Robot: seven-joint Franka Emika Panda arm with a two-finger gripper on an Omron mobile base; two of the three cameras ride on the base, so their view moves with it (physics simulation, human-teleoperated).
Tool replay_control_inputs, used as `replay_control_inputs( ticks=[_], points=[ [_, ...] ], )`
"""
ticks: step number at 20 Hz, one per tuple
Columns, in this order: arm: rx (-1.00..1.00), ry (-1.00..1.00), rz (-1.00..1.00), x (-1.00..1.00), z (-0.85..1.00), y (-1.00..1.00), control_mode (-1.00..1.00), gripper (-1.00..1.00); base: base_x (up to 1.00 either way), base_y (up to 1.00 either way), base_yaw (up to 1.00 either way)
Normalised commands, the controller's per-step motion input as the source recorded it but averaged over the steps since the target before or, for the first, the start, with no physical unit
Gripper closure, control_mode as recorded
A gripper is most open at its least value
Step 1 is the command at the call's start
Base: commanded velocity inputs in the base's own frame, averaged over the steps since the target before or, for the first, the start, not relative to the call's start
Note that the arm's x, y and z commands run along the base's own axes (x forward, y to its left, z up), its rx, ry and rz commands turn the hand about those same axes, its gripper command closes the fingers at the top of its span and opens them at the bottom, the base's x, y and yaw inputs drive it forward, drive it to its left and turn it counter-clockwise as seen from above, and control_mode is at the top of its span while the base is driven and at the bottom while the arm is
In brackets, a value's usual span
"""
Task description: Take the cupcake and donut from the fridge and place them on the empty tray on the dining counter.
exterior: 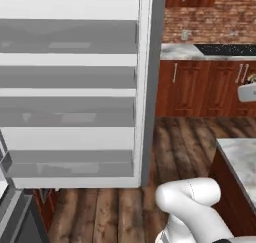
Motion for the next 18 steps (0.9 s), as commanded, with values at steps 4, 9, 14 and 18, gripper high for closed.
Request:
replay_control_inputs(
  ticks=[4,9,14,18],
  points=[
    [0.0,0.0,0.0,0.0,0.0,0.0,1.0,1.0,1.0,-0.08,-0.03],
    [0.0,0.0,0.0,0.0,0.0,0.0,1.0,1.0,0.94,-0.86,-0.22],
    [0.0,0.0,0.0,0.0,0.0,0.0,1.0,1.0,0.83,-0.64,-0.31],
    [0.0,0.0,0.0,0.0,0.0,0.0,1.0,1.0,-1.0,-0.43,-0.48]
  ],
)
